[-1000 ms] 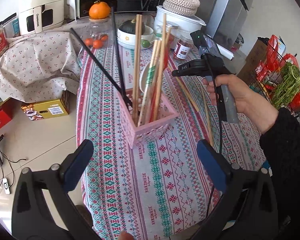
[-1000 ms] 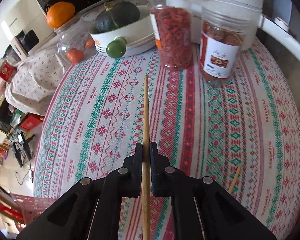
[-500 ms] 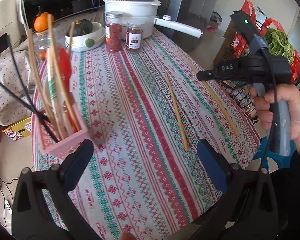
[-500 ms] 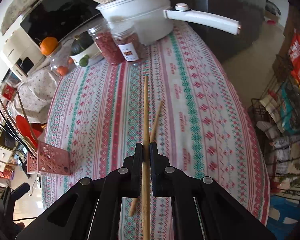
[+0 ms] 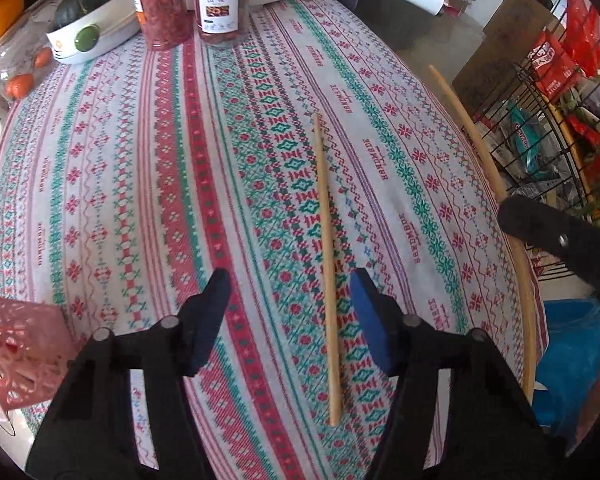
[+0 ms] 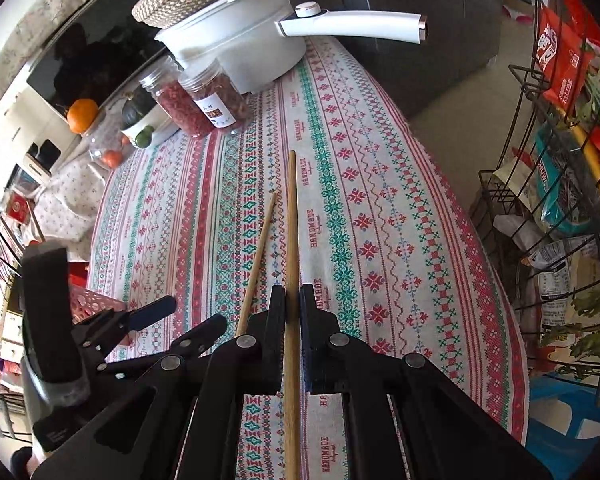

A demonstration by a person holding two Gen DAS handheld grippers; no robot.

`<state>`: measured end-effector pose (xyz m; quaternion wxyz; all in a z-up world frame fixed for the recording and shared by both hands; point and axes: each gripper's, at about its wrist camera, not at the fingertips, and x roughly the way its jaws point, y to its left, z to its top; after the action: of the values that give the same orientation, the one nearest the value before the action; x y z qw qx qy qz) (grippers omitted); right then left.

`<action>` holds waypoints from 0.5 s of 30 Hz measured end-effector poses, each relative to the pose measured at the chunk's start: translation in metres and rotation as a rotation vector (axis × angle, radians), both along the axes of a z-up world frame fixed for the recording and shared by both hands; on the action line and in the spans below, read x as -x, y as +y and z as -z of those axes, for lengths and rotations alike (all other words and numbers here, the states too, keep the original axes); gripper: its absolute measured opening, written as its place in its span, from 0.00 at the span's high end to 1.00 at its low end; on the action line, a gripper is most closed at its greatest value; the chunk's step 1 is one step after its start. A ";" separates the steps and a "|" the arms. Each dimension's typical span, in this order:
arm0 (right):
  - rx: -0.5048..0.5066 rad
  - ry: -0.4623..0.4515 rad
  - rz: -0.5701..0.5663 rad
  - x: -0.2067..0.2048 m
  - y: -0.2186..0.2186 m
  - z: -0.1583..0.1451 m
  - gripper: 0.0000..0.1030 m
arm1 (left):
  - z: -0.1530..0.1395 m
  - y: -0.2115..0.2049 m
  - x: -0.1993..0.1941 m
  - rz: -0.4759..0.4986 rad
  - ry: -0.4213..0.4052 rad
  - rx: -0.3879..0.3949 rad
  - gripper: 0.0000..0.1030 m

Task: Organize utensils
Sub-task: 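Grasp a wooden chopstick with the left tool while the right tool lifts its chopstick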

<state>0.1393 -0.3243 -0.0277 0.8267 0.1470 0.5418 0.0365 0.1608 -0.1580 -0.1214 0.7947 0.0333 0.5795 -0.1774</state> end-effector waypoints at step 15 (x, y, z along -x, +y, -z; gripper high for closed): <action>-0.012 0.010 0.021 -0.002 -0.019 0.006 0.94 | 0.024 -0.040 -0.020 0.054 0.048 -0.089 0.92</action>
<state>0.1418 -0.3438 -0.0338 0.8233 0.1576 0.5444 0.0302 0.1804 -0.1976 -0.1450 0.7732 0.0799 0.6047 -0.1735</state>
